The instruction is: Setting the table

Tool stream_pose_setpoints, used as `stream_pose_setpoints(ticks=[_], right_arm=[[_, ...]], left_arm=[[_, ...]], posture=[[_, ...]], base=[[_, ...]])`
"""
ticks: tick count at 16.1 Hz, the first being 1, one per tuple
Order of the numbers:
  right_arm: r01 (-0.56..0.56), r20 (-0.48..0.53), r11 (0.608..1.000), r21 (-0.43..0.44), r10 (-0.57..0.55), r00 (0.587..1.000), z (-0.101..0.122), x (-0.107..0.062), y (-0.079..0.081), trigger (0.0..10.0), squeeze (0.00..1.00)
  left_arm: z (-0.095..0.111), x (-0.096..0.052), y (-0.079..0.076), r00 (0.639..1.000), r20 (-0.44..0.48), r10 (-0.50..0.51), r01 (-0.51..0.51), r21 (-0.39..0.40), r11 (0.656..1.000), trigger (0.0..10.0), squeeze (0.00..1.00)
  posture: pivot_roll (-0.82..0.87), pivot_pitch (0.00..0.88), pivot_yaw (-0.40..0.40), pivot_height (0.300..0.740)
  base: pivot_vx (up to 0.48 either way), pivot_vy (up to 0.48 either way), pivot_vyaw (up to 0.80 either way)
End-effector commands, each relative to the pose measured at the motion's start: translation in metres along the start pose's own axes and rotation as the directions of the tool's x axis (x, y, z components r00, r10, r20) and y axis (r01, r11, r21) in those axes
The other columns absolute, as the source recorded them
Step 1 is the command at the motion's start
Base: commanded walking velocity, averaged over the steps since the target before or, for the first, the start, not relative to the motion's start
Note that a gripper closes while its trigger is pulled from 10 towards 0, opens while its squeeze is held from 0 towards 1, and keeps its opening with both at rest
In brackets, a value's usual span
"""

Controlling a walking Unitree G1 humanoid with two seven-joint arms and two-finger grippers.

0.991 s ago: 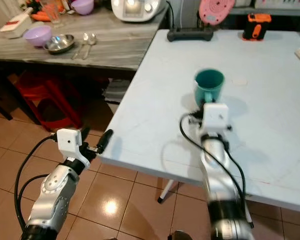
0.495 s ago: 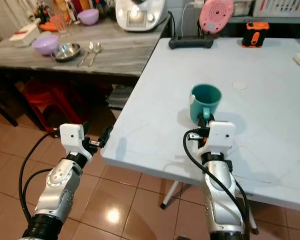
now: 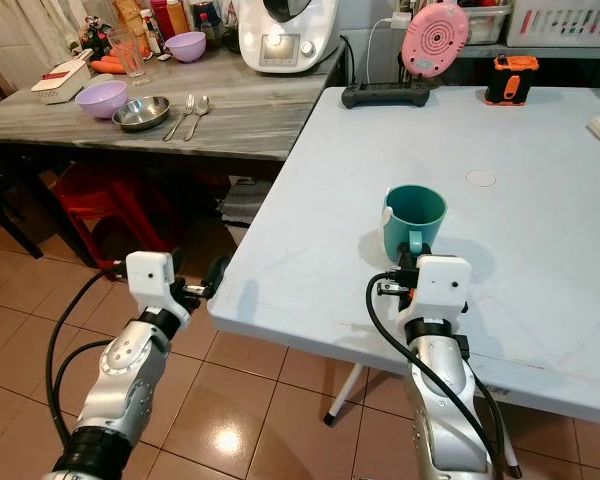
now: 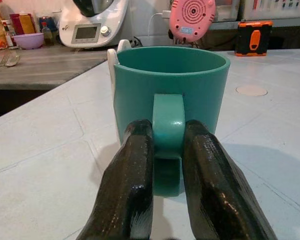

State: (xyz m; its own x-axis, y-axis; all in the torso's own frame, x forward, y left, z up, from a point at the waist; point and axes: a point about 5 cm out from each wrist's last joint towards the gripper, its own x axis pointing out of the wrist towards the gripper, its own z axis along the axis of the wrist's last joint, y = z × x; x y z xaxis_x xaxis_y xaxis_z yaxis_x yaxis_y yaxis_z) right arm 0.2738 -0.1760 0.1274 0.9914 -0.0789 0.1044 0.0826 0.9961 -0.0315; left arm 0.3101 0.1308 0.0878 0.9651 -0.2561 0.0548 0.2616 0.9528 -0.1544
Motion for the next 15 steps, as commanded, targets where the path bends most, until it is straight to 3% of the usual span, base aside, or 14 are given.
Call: stream_pose_setpoints(ticks=[1, 6, 15], right_arm=[[-0.016, 0.013, 1.000, 0.017, 0.016, 1.000, 0.0066, 0.0026, 0.0062, 10.0, 0.00], [-0.017, 0.007, 1.000, 0.020, 0.016, 1.000, 0.0077, 0.0024, 0.0062, 10.0, 0.00], [-0.020, 0.011, 0.999, 0.037, 0.020, 1.000, 0.0090, 0.0041, 0.0095, 10.0, 0.00]], left_arm=[[0.0010, 0.0003, 0.0047, 1.000, 0.007, 0.016, -0.016, 0.004, 1.000, 10.0, 0.00], [0.0008, 0.0023, 0.0020, 1.000, 0.015, 0.008, -0.008, 0.002, 1.000, 10.0, 0.00], [0.0008, 0.0036, 0.0001, 1.000, 0.029, 0.004, -0.004, 0.009, 1.000, 10.0, 0.00]], posture=[[-0.15, 0.000, 0.128, 0.740], [-0.15, 0.000, 0.131, 0.740], [-0.14, 0.000, 0.127, 0.740]], base=[[0.000, 0.285, -0.80], [0.000, 0.305, -0.68], [0.000, 0.360, 0.00]])
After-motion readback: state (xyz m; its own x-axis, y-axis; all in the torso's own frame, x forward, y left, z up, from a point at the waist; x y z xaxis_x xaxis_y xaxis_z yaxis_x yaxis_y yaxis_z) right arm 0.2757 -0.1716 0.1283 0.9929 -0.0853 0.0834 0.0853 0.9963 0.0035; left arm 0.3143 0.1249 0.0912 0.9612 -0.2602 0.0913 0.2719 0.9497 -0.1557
